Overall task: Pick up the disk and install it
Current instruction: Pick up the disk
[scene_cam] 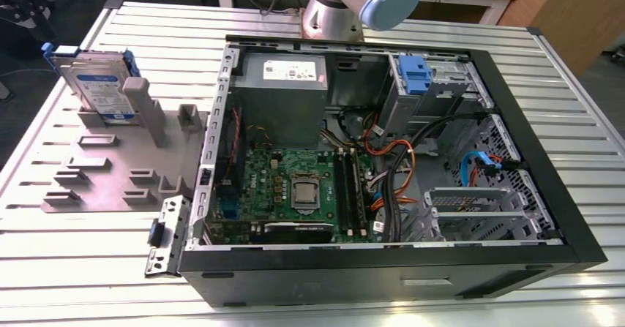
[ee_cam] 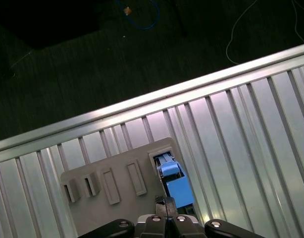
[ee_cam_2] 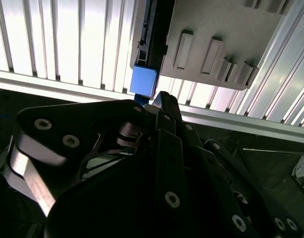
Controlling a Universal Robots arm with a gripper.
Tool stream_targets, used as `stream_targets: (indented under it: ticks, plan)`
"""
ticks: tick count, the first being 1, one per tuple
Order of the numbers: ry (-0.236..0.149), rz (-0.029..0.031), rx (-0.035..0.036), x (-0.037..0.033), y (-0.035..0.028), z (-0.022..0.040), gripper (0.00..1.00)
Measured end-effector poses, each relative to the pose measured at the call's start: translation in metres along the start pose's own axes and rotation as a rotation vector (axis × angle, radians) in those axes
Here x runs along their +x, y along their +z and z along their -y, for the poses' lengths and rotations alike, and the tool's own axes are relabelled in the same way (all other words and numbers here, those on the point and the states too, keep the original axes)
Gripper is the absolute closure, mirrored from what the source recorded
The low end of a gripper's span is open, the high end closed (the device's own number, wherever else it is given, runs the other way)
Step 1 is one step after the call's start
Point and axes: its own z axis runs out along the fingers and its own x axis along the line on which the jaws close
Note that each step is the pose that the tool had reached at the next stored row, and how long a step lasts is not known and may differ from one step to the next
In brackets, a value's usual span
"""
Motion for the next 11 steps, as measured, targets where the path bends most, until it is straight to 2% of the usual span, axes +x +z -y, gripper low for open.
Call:
stream_targets:
  ticks: [11]
  plan:
    - [-0.004, -0.0001, 0.0, 0.0, 0.0, 0.0, 0.89]
